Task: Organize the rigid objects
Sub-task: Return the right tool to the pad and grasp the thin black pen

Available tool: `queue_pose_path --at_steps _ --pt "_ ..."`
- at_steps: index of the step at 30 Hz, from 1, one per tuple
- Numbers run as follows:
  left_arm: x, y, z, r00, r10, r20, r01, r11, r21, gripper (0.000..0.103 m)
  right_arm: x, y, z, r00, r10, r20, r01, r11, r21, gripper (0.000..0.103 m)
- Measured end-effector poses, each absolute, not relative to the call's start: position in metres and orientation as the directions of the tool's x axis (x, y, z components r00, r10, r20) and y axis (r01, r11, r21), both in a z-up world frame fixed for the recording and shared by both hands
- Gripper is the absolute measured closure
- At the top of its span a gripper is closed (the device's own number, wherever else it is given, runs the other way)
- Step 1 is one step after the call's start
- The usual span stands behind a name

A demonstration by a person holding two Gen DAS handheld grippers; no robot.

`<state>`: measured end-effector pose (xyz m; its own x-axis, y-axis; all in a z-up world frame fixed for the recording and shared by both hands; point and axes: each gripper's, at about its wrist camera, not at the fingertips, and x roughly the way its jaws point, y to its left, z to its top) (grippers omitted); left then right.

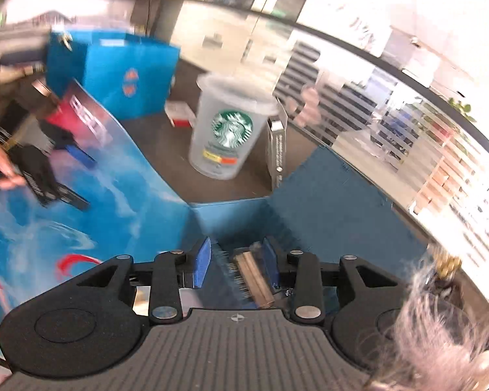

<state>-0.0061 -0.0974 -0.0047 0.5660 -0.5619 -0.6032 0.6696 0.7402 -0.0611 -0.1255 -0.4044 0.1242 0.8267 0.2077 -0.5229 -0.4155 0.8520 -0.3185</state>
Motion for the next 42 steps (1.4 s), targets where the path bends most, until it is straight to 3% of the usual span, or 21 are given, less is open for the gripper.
queue_pose_path --at_steps 7,22,37,42 --pt "-0.008 -0.1 -0.005 0.573 -0.548 -0.61 0.67 0.742 -0.038 0.0 -0.187 -0.399 0.085 0.811 0.219 -0.543 -0.366 0.914 -0.177 0.07" --pt "-0.009 -0.102 -0.006 0.578 -0.538 -0.614 0.668 0.744 -0.023 0.0 -0.236 -0.415 0.02 0.805 0.191 -0.562 -0.205 0.978 0.039 0.069" --pt "-0.009 -0.104 -0.006 0.581 -0.53 -0.617 0.668 0.745 -0.01 0.0 -0.245 -0.395 -0.003 0.794 0.154 -0.588 -0.186 0.982 0.006 0.068" --pt "-0.009 -0.104 -0.006 0.582 -0.529 -0.618 0.667 0.745 -0.01 0.0 -0.254 -0.386 -0.003 0.799 0.145 -0.584 -0.191 0.981 -0.017 0.079"
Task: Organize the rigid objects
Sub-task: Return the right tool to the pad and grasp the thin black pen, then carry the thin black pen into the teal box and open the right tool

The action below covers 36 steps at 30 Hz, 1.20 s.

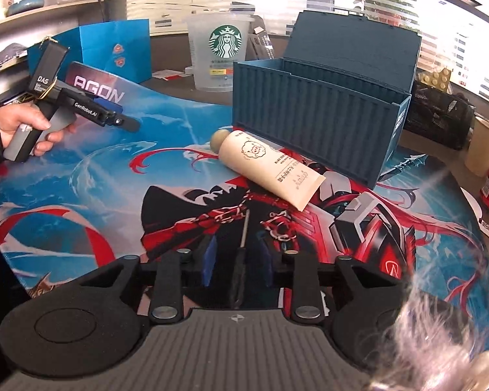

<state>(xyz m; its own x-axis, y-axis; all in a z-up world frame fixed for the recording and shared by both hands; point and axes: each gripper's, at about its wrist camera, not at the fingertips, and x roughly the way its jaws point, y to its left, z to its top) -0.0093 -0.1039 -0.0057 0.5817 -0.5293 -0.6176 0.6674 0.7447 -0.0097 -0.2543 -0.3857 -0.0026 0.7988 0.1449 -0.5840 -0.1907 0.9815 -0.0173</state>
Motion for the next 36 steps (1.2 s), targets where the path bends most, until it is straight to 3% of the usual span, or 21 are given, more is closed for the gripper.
queue_pose_path --at_steps 8,17,28,36 --pt "-0.01 -0.104 -0.006 0.584 -0.525 -0.619 0.667 0.745 -0.002 0.0 -0.268 -0.383 -0.002 0.802 0.113 -0.587 -0.162 0.986 -0.032 0.093" --pt "-0.01 -0.105 -0.007 0.585 -0.523 -0.62 0.667 0.745 0.001 0.0 -0.262 -0.386 0.009 0.801 0.119 -0.587 -0.184 0.982 -0.051 0.094" --pt "-0.01 -0.104 -0.006 0.586 -0.521 -0.621 0.667 0.745 0.005 0.0 -0.222 -0.393 0.078 0.807 0.143 -0.573 -0.338 0.908 -0.249 0.094" --pt "-0.01 -0.105 -0.007 0.588 -0.515 -0.623 0.667 0.745 0.013 0.0 -0.177 -0.407 0.112 0.79 0.165 -0.591 -0.409 0.859 -0.307 0.094"
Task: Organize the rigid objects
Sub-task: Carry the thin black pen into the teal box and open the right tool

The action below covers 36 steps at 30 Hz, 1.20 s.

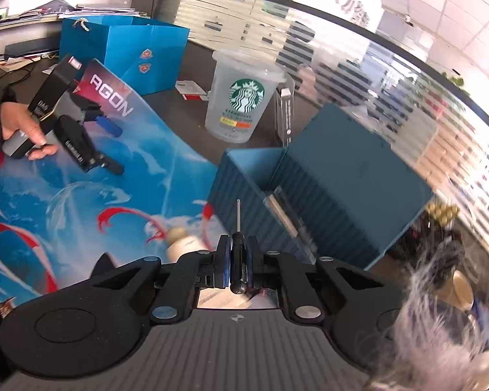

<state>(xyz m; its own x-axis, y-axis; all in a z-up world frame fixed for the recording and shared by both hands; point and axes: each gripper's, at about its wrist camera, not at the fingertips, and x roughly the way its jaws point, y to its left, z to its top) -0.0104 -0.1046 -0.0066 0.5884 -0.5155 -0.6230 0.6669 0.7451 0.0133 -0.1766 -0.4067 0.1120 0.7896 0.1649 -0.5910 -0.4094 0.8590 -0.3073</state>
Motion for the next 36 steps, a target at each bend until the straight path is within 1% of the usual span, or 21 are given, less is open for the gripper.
queue_pose_path --at_steps 5,10,19,24,29,31,36 --pt "-0.011 -0.105 -0.007 0.589 -0.515 -0.623 0.667 0.745 0.014 0.0 -0.138 -0.416 0.128 0.767 0.177 -0.617 -0.457 0.825 -0.332 0.094" --pt "-0.011 -0.105 -0.007 0.589 -0.514 -0.623 0.666 0.745 0.015 0.0 -0.094 -0.422 0.131 0.729 0.2 -0.655 -0.513 0.793 -0.329 0.094" --pt "-0.011 -0.106 -0.007 0.59 -0.513 -0.624 0.666 0.746 0.015 0.0 -0.025 -0.426 0.104 0.624 0.234 -0.745 -0.6 0.755 -0.265 0.094" --pt "-0.011 -0.106 -0.007 0.59 -0.513 -0.624 0.665 0.746 0.016 0.0 -0.007 -0.43 0.091 0.581 0.253 -0.773 -0.62 0.753 -0.22 0.094" --pt "-0.011 -0.106 -0.007 0.592 -0.51 -0.624 0.662 0.749 0.017 0.0 0.002 -0.434 0.083 0.576 0.256 -0.776 -0.603 0.774 -0.192 0.094" --pt "-0.011 -0.106 -0.007 0.592 -0.51 -0.624 0.662 0.749 0.016 0.0 0.004 -0.437 0.082 0.589 0.248 -0.769 -0.577 0.795 -0.186 0.091" --pt "-0.011 -0.106 -0.007 0.592 -0.51 -0.624 0.662 0.749 0.017 0.0 -0.008 -0.449 0.094 0.651 0.278 -0.706 -0.521 0.841 -0.15 0.078"
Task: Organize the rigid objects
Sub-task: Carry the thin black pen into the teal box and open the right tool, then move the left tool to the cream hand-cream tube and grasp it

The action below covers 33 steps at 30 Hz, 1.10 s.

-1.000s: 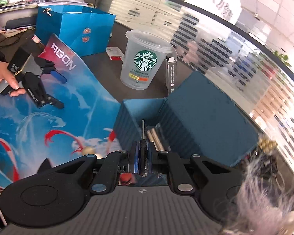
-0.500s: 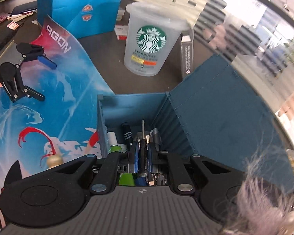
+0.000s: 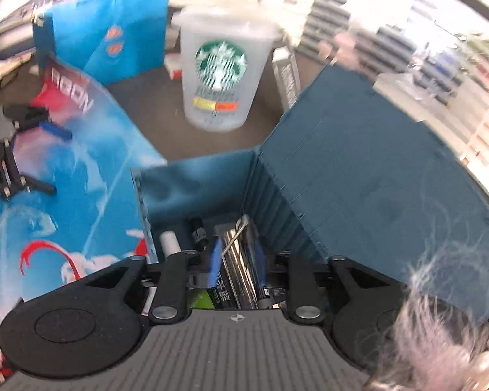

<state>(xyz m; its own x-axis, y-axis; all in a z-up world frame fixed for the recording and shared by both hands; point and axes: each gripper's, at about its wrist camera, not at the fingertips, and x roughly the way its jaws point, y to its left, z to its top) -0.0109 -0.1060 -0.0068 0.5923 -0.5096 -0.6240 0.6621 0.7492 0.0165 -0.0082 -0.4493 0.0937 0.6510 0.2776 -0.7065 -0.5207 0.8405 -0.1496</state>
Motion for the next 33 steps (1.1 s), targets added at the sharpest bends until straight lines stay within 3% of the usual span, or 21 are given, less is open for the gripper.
queue_pose_path --at_steps 4,11,14,21,24,28,33 --pt "-0.011 -0.106 -0.007 0.592 -0.51 -0.624 0.662 0.749 0.017 0.0 -0.042 -0.457 0.109 0.726 0.301 -0.618 -0.463 0.879 -0.115 0.067" --pt "-0.011 -0.106 -0.007 0.593 -0.509 -0.624 0.662 0.749 0.017 0.0 -0.14 -0.467 0.099 0.846 0.339 -0.411 -0.353 0.935 0.044 0.014" --pt "-0.011 -0.106 -0.007 0.593 -0.509 -0.624 0.662 0.75 0.018 0.0 -0.171 -0.471 0.083 0.877 0.293 -0.381 -0.285 0.955 0.078 0.002" --pt "-0.012 -0.106 -0.006 0.6 -0.508 -0.618 0.66 0.751 0.023 0.0 -0.21 -0.494 0.05 0.927 0.121 -0.356 -0.048 0.977 0.208 0.0" --pt "-0.025 -0.111 0.007 0.607 -0.574 -0.55 0.697 0.717 0.021 0.0 -0.218 -0.504 0.035 0.936 0.044 -0.348 0.05 0.965 0.257 0.0" --pt "-0.049 -0.136 0.035 0.532 -0.703 -0.472 0.822 0.562 0.089 0.0 -0.224 -0.511 0.015 0.941 -0.003 -0.339 0.124 0.934 0.334 0.0" --pt "-0.062 -0.187 0.049 0.364 -0.793 -0.49 0.931 0.333 0.152 0.0 -0.225 -0.518 0.002 0.938 -0.001 -0.347 0.156 0.894 0.419 0.0"
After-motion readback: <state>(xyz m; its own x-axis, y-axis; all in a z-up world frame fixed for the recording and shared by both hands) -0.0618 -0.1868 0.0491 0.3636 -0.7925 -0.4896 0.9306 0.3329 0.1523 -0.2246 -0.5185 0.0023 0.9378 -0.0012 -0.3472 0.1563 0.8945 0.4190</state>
